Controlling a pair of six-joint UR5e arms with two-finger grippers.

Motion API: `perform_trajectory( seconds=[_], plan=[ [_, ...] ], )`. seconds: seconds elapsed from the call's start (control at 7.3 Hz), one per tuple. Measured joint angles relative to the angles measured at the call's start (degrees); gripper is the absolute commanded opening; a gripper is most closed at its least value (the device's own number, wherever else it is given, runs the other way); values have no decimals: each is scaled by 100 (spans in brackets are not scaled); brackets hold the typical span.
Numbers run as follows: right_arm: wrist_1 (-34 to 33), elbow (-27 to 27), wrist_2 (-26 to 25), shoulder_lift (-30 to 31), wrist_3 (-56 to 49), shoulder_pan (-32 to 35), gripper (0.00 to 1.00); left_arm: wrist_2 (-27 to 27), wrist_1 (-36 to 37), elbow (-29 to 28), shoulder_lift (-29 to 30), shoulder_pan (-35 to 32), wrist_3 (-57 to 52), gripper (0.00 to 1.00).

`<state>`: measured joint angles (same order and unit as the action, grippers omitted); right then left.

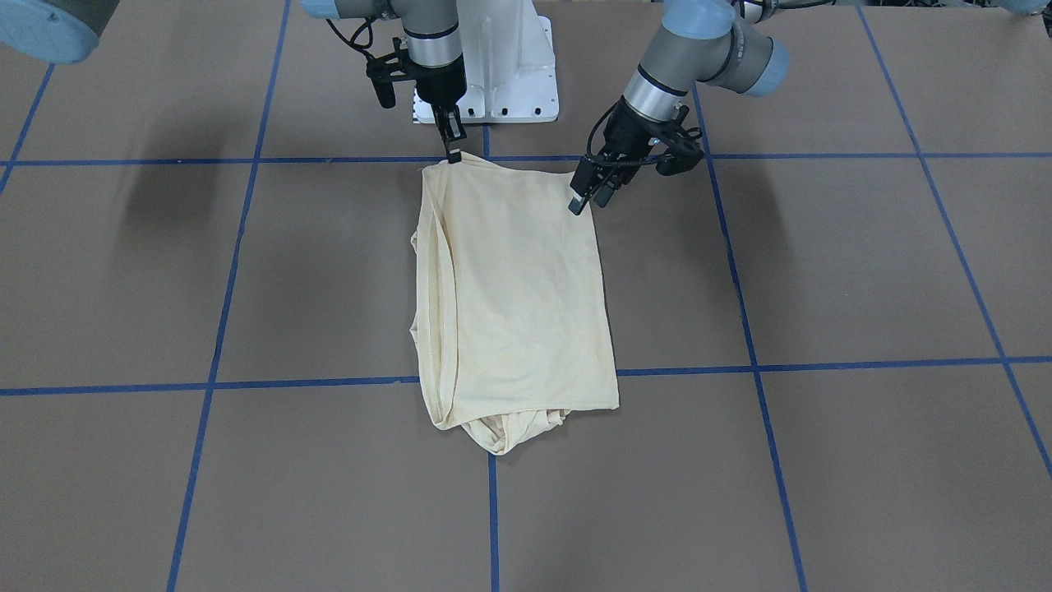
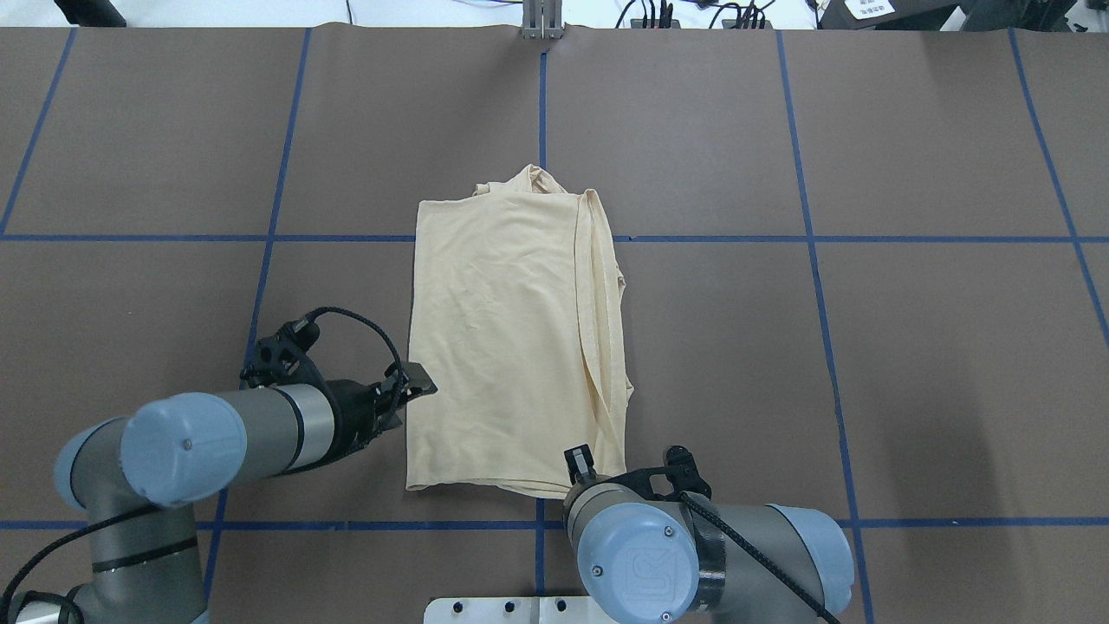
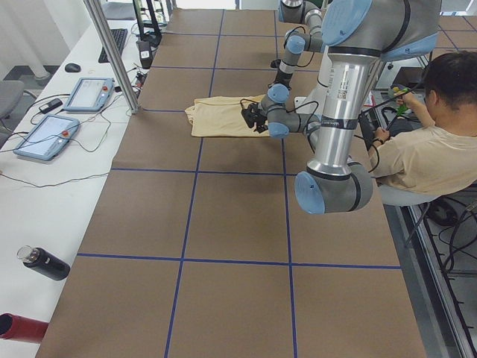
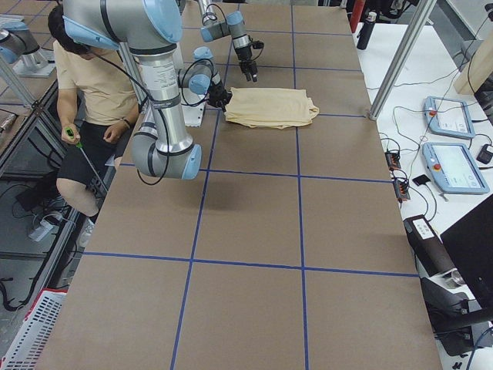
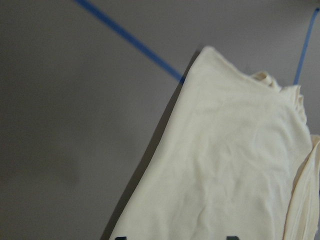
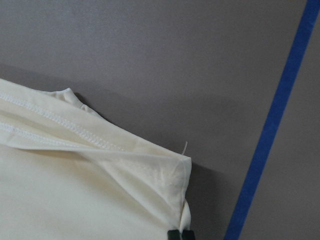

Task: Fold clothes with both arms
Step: 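Grasp the other near corner of the shirt with the left gripper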

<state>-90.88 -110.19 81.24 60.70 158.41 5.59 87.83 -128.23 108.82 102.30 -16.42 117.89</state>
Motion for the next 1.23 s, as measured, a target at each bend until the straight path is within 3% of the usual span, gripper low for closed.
perform_trajectory(
  seconds=[0.41, 1.23],
  plan=[
    [-8, -20, -1, 3, -9, -5, 0, -105, 8, 118, -289, 491, 402, 67],
    [-9, -29, 6, 19, -51, -6, 0, -125, 1, 89, -298, 664, 531, 57]
  ],
)
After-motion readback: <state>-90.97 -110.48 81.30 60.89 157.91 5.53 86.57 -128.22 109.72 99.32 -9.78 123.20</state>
